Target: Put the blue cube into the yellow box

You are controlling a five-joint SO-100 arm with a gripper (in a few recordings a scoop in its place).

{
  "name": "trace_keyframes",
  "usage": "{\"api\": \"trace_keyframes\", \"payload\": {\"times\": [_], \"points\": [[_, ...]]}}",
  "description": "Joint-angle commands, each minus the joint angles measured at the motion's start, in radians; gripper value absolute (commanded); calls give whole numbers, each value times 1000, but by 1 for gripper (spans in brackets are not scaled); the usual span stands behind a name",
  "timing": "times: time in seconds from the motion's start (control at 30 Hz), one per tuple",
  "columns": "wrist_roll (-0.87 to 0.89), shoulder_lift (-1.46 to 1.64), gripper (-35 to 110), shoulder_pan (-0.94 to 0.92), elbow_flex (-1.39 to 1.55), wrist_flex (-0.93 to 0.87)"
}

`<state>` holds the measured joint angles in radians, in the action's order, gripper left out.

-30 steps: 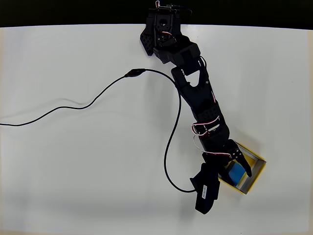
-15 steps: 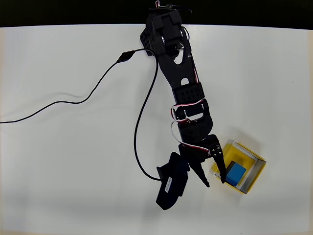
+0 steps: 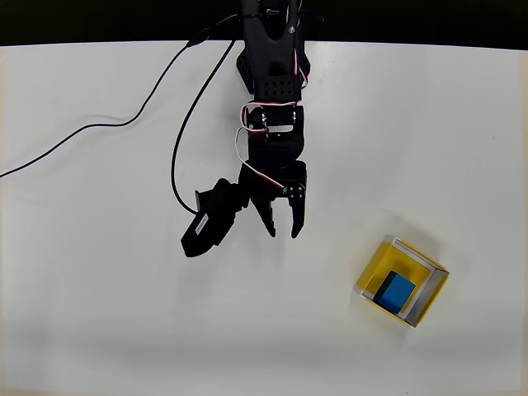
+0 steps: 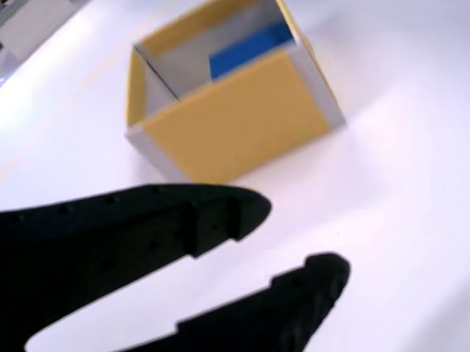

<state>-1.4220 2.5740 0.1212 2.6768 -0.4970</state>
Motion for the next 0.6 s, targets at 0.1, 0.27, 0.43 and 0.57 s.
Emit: {"api": "trace_keyframes", "payload": {"times": [0.1,0.27,0.43,0.57], "points": [[-64,310,12,-57,192,-120],[-97,480,8,-100,354,-222],[-141,632,0,-144,468,-374],[-130,713,0,-135,468,-528]]}}
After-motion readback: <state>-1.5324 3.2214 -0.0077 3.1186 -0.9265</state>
